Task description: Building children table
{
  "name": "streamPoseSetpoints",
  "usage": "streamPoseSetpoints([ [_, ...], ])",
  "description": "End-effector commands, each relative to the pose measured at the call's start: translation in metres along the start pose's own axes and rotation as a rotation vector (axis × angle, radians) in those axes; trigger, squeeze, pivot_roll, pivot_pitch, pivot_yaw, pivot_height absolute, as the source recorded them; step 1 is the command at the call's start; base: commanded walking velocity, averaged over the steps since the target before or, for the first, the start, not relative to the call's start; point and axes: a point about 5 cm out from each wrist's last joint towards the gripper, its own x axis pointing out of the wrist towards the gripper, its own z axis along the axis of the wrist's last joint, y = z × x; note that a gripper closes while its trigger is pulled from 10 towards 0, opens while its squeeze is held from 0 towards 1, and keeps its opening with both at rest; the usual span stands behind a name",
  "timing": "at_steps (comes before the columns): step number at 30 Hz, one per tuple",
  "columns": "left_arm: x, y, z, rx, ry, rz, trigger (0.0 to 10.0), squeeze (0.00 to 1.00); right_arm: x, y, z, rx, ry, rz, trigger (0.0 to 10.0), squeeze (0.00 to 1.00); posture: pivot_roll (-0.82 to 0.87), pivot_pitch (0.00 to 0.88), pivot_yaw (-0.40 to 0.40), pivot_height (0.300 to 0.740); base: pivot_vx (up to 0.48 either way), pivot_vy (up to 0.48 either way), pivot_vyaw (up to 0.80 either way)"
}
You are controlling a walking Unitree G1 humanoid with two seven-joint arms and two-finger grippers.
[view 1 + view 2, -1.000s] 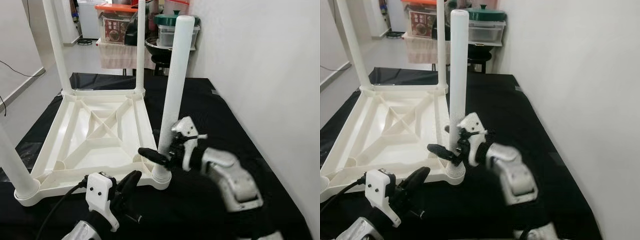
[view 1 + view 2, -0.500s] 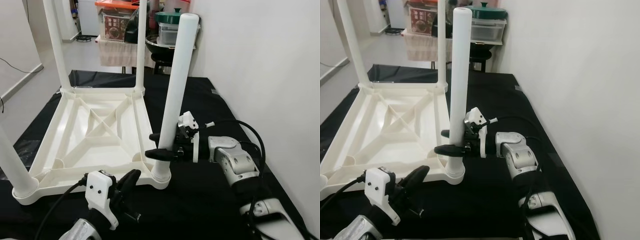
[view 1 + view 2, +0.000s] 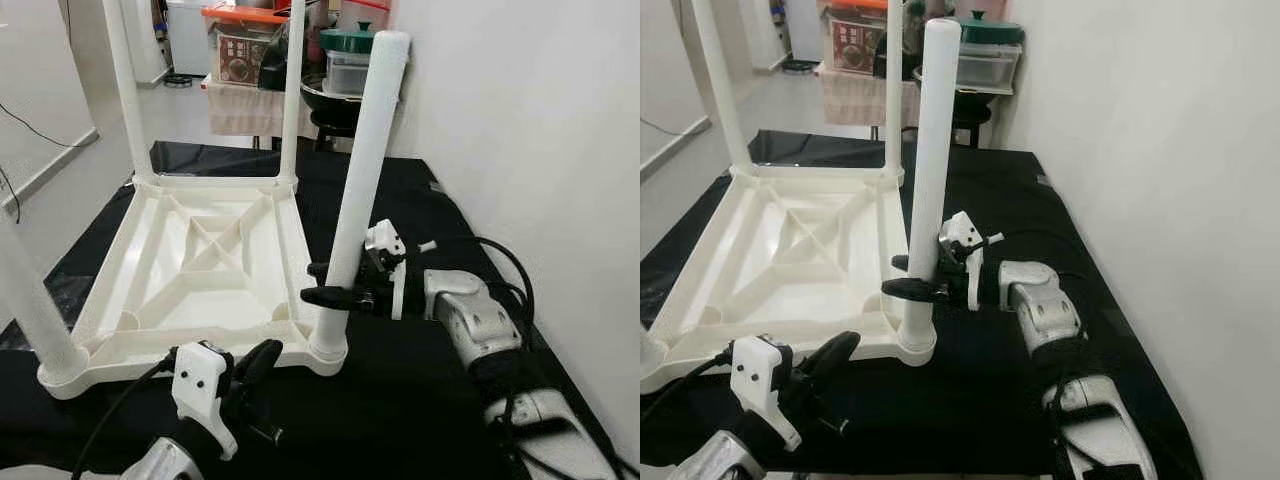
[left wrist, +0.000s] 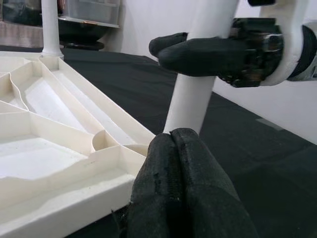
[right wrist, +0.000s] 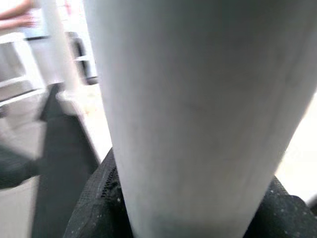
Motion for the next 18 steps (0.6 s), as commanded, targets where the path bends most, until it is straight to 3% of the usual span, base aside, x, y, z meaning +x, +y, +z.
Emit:
streamPoseSetpoints([
  [1,-0.002,0.0,0.002,-0.007,0.001,-0.005,8.9,0.0,-0.007,-0.006,-0.02,0.08,-0.002,-0.542,0.0,0.0,0.02,0.014,-0.103,0.74,0.0,0.0,0.0],
  [2,-0.002,0.0,0.002,-0.007,0.001,-0.005,8.9,0.0,-0.007,-0.006,-0.02,0.08,-0.002,-0.542,0.0,0.0,0.02,0.014,-0.103,0.74,0.0,0.0,0.0],
  [3,-0.003,0.0,0.003,-0.006,-0.001,-0.004,8.6,0.0,-0.002,0.026,-0.043,0.151,0.014,-0.677,0.0,0.0,0.02,0.021,-0.097,0.74,0.0,0.0,0.0],
  [4,-0.003,0.0,0.003,-0.006,-0.001,-0.004,8.6,0.0,-0.002,0.026,-0.043,0.151,0.014,-0.677,0.0,0.0,0.02,0.021,-0.097,0.74,0.0,0.0,0.0],
  [5,-0.003,0.002,0.003,-0.004,-0.001,-0.002,8.5,0.0,0.002,0.049,-0.049,0.096,0.042,-0.737,0.0,0.0,0.01,0.014,-0.082,0.74,0.0,0.0,0.0],
  [8,-0.003,0.002,0.003,-0.005,-0.002,-0.002,8.6,0.0,0.003,0.058,-0.052,0.11,0.052,-0.758,0.0,0.0,0.0,0.005,-0.083,0.74,0.0,0.0,0.0],
  [9,-0.002,0.002,0.003,-0.007,-0.002,-0.005,8.5,0.0,0.006,0.06,-0.056,0.129,0.072,-0.702,0.0,0.0,0.02,0.008,-0.099,0.74,0.0,0.0,0.0],
  [14,-0.001,0.001,0.002,-0.008,-0.005,-0.008,8.8,0.0,0.01,0.058,-0.058,0.132,0.094,-0.669,0.0,0.0,0.02,0.003,-0.104,0.74,0.0,0.0,0.0],
  [15,0.0,0.001,0.002,-0.005,-0.006,-0.006,8.7,0.0,0.012,0.06,-0.058,0.128,0.104,-0.638,10.0,0.0,0.03,0.0,-0.107,0.74,0.0,0.0,0.0],
  [16,0.0,0.0,0.002,-0.002,-0.008,-0.003,8.5,0.0,0.015,0.063,-0.057,0.146,0.098,-0.572,10.0,1.0,0.03,0.0,-0.11,0.74,0.0,0.0,0.0],
  [18,0.001,0.0,0.002,-0.001,-0.008,-0.002,8.5,0.0,0.017,0.068,-0.054,0.173,0.091,-0.533,10.0,1.0,0.03,0.0,-0.11,0.74,0.0,0.0,0.0],
])
